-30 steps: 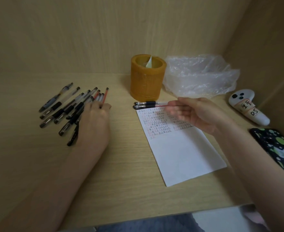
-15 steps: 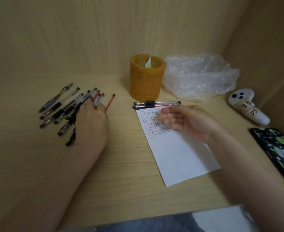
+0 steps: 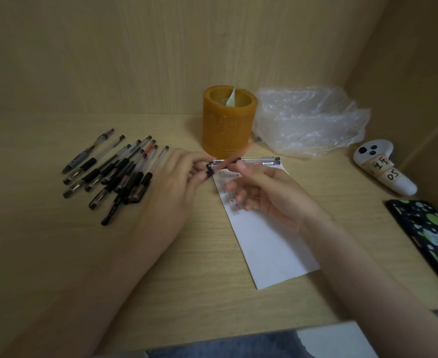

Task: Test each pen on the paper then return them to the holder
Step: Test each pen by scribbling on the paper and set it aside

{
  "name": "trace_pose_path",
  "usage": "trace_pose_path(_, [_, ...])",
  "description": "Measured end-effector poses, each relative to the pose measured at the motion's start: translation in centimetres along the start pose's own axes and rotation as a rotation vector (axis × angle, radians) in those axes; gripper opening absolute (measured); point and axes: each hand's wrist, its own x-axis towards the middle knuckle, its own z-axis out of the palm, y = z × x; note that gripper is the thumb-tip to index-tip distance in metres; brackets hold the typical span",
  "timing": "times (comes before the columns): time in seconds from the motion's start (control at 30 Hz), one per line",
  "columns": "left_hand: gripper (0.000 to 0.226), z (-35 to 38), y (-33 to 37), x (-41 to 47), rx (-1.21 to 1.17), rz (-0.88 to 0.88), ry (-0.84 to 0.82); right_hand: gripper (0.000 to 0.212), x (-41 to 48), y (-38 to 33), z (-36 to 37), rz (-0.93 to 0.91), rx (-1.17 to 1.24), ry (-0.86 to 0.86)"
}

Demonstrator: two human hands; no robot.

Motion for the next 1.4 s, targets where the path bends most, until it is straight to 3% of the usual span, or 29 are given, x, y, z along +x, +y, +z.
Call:
trace_pose_path(0.2, [0.025, 0.8, 0.8, -0.8, -0.152, -0.058, -0.129, 0.017, 0.1, 0.4, 0.0, -0.157, -0.090, 0.067])
trace_pose_path(0.4, [0.020, 1.2, 0.6, -1.1, -0.079, -0.097, -0.278, 0.020, -0.3, 0.9, -0.3, -0.234, -0.052, 0.084])
trace_pose_path(0.53, [0.012, 1.4, 0.7, -1.2, -0.044, -0.077, -0.273, 0.031, -0.5, 1.5, -0.3, -0.261, -0.037, 0.070])
trace_pose_path(0.9, [0.017, 1.2, 0.6, -1.1, -0.074, -0.165, -0.243, 0.018, -1.0, 1.6, -0.6, -0.270, 0.028, 0.030])
trace_pose_path(1.03, [0.039, 1.1, 0.5, -1.1, -0.040, -0.214, -0.261, 0.014, -0.9, 1.3, -1.1, -0.250, 0.077, 0.144])
trace_pose_path(1.13, [0.038, 1.0, 0.5, -1.3, 0.100, -0.219, -0.312, 0.016, -1.1, 0.7, -2.0, -0.253, 0.169, 0.251])
trace_pose_path(1.23, [0.043, 1.2, 0.6, -1.5, 0.235, -0.213, -0.347, 0.035, -1.2, 0.5, -2.2, -0.216, 0.103, 0.262])
trace_pose_path(1.4, [0.052, 1.3, 0.7, -1.5, 0.298, -0.212, -0.387, 0.034, -1.5, 1.3, -1.2, -0.241, -0.169, 0.393])
